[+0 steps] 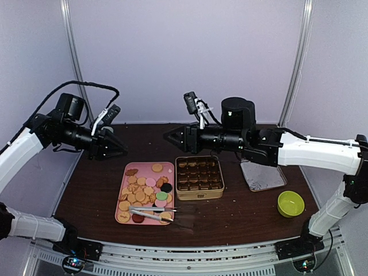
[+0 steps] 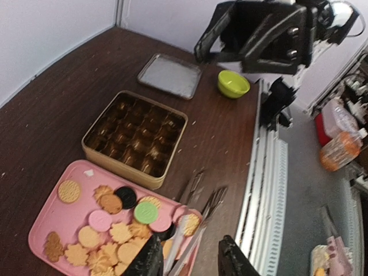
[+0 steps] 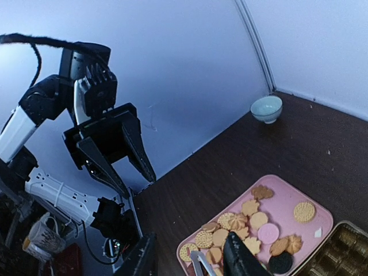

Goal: Pack the cookies
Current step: Pick up the clamp from the corner of the board.

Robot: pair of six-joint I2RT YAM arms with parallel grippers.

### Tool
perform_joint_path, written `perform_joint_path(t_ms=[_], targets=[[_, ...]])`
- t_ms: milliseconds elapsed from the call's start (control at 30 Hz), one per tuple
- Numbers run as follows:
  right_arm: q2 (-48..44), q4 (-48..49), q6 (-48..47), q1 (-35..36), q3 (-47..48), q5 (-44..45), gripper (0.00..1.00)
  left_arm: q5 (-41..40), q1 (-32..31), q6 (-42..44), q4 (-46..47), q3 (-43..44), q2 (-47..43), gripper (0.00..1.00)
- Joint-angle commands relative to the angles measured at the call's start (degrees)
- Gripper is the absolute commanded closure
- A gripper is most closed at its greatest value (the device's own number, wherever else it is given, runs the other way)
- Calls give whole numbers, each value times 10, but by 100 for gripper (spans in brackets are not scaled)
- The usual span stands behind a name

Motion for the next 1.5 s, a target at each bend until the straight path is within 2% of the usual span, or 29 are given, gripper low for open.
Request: perform_joint_path(t_ms=[0, 33, 67, 100, 133, 300, 433, 567, 667, 867, 1200, 1467], targets=[[17, -135, -64, 31, 24, 114, 51, -125, 8, 159, -71, -47, 19, 63], [25, -156, -70, 39, 26, 128, 50, -134, 9, 185, -74, -65, 17, 60], [31, -174, -73, 47, 26, 145, 49, -138, 9, 216, -78, -84, 15, 41], [38, -187, -73, 55, 23, 155, 49, -145, 7, 246, -79, -103, 13, 32], [42, -195, -73, 61, 16, 163, 48, -159, 0, 265, -76, -118, 14, 30], [38, -196, -63, 98, -39, 185, 48, -208, -43, 304, -74, -139, 48, 30], [55, -294, -123, 151, -28, 209, 46, -212, -44, 308, -74, -129, 59, 31], [107, -440, -178, 204, 32, 216, 45, -203, -18, 306, -75, -135, 60, 30], [153, -508, -200, 234, 79, 207, 45, -198, -2, 300, -79, -137, 56, 29], [196, -526, -212, 266, 108, 194, 44, -180, 14, 300, -104, -135, 35, 28], [281, -591, -249, 269, 185, 285, 46, -145, 64, 319, -162, -107, 28, 28], [321, -621, -275, 284, 204, 354, 51, -130, 78, 324, -184, -108, 6, 29]])
